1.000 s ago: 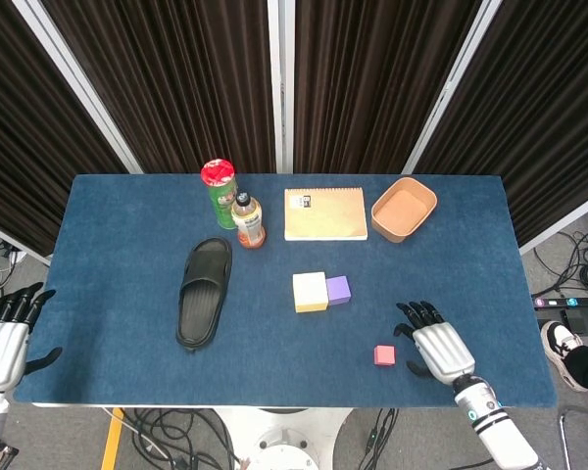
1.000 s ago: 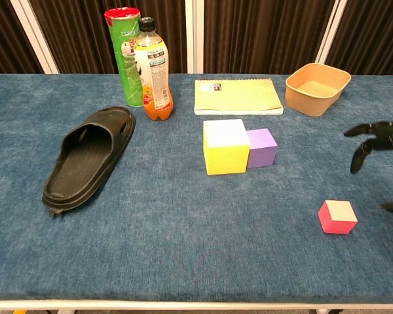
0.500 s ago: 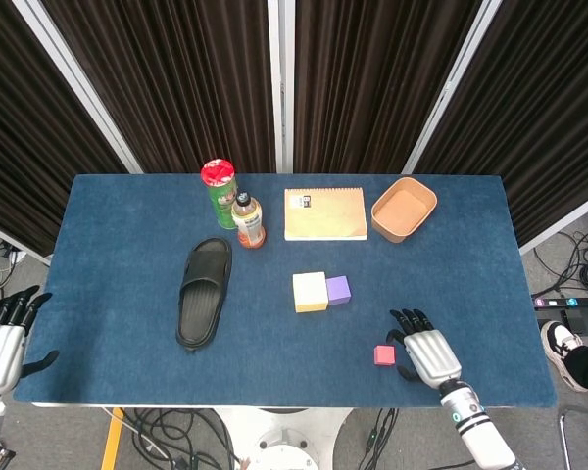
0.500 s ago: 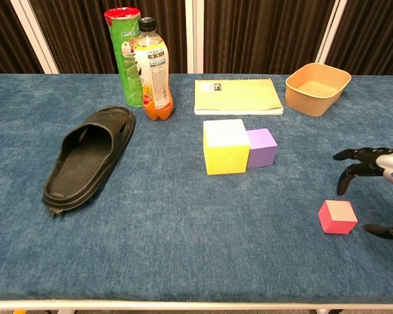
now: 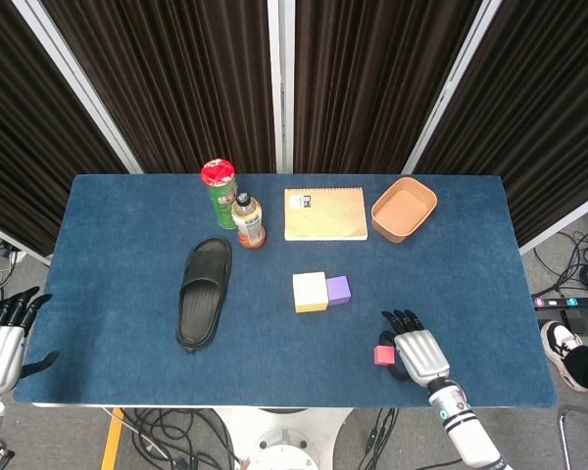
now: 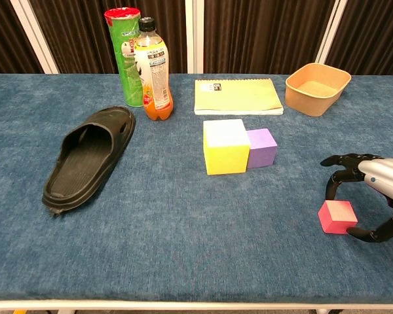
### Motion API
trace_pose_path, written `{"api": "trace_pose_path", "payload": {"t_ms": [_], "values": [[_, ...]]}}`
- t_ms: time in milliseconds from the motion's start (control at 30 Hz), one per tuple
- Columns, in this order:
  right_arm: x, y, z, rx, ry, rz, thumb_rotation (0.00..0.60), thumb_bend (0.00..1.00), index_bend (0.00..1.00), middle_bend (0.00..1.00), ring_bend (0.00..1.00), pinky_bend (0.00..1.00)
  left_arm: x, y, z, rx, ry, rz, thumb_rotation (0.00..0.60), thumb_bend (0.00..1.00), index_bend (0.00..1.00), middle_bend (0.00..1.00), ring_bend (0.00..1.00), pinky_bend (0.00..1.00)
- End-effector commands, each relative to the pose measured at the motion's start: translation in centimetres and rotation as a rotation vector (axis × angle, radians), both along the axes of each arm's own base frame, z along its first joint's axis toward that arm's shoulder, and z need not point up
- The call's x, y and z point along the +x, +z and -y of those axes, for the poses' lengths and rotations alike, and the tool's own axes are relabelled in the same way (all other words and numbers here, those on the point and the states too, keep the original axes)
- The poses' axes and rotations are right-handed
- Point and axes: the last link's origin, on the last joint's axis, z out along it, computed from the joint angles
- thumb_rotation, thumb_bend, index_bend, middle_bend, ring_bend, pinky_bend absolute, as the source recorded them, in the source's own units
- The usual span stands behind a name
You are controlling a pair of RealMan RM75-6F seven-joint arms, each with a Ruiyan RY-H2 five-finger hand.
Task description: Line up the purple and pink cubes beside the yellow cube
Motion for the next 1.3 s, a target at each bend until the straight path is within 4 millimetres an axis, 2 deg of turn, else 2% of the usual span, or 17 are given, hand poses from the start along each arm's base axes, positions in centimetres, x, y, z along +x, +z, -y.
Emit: {"api": "trace_pose_path", "payload": {"t_ms": [33,100,200,400,567,733,933,1300], "values": [[0.2,-0.1,0.0,-0.006,0.0,0.002,0.6,0.27,0.5,0.1,0.0,0.0,-0.1,0.0,0.0,-0.001,0.002,0.001,0.6,0.0,0.22,0.22,0.15,0.17],[0.3,0.1,0.3,-0.019,0.001,0.005,0.6,0.32,0.53,0.11,0.0,0.0,-0.2,0.0,0.1,0.0,0.004,0.003,0.6,0.0,0.22,0.22,0.15,0.17],[0.6,1.2,1.7,-0.063,-0.002,0.018,0.6,0.33,0.53,0.11,0.0,0.0,-0.3,0.0,0.1,0.0,0.004,0.005,0.6,0.0,0.22,0.22,0.15,0.17],[1.1,3.5,7.4,-0.124,0.008,0.009,0.6,0.33,0.53,0.1,0.0,0.0,-0.2,-0.1,0.2,-0.001,0.002,0.007,0.6,0.0,0.22,0.22,0.15,0.17],[1.9,3.4,12.0,-0.073,0.03,-0.007,0.6,0.33,0.54,0.1,0.0,0.0,-0.2,-0.1,0.4,-0.004,0.015,0.004,0.6,0.0,0.22,0.22,0.15,0.17],[2.7,2.0,14.7,-0.037,0.06,-0.043,0.6,0.31,0.54,0.1,0.0,0.0,0.0,0.0,0.5,-0.006,0.024,-0.003,0.6,0.0,0.22,0.22,0.15,0.17],[3.5,0.3,16.5,-0.007,0.077,-0.06,0.6,0.29,0.53,0.1,0.0,0.0,0.2,0.0,0.4,-0.01,0.03,-0.01,0.6,0.0,0.22,0.22,0.15,0.17],[4.2,-1.1,16.7,0.019,0.099,-0.057,0.6,0.28,0.5,0.1,0.0,0.0,0.1,-0.1,0.2,-0.017,0.036,-0.012,0.6,0.0,0.22,0.22,0.15,0.17]]}}
